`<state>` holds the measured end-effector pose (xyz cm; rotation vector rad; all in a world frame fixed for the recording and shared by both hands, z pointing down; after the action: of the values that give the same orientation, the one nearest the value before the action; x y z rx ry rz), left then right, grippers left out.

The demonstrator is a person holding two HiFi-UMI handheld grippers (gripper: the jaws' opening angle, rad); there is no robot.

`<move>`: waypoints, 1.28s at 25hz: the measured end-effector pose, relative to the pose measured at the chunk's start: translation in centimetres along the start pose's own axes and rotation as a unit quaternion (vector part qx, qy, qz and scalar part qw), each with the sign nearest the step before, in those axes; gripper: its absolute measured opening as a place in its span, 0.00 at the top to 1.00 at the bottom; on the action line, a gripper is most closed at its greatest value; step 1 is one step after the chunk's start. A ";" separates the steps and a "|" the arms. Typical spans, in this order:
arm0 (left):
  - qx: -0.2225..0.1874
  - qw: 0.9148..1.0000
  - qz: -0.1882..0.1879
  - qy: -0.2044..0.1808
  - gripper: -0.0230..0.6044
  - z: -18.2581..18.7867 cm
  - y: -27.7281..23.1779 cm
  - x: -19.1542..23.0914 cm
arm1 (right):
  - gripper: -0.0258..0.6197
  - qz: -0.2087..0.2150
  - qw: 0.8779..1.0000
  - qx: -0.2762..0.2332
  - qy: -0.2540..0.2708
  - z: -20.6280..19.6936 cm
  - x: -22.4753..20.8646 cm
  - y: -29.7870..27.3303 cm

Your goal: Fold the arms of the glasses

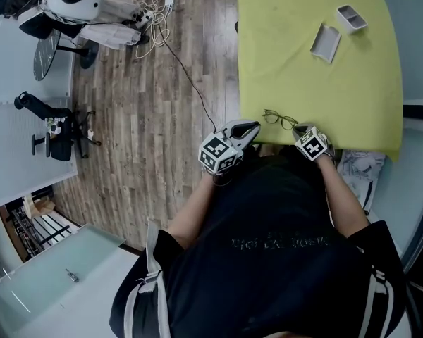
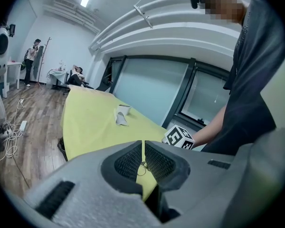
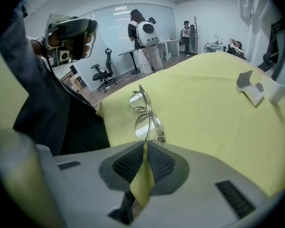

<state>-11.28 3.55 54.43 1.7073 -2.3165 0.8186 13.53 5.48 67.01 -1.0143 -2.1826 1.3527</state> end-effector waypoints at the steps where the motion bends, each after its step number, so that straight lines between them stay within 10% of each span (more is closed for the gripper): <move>1: -0.001 1.000 0.000 0.000 0.91 0.0 0.0 0.0 | 0.91 0.002 1.000 0.001 -0.005 -0.1 0.0 -0.1; 32: -0.001 0.997 -0.068 -0.033 0.91 1.2 -1.3 1.6 | 0.91 -0.069 0.980 -0.144 -0.122 0.7 0.7 6.9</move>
<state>-10.38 1.33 54.57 1.8933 -2.2119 0.7449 15.14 7.48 60.57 -0.8069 -2.6367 1.1736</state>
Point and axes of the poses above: the fingertips, and each gripper's own axes: y backward along the fingers, x to its left, z out of its top, the point moved 10 cm from there along y, backward along the fingers, and after that the axes turned 8 degrees about -z, right-handed, at the moved point
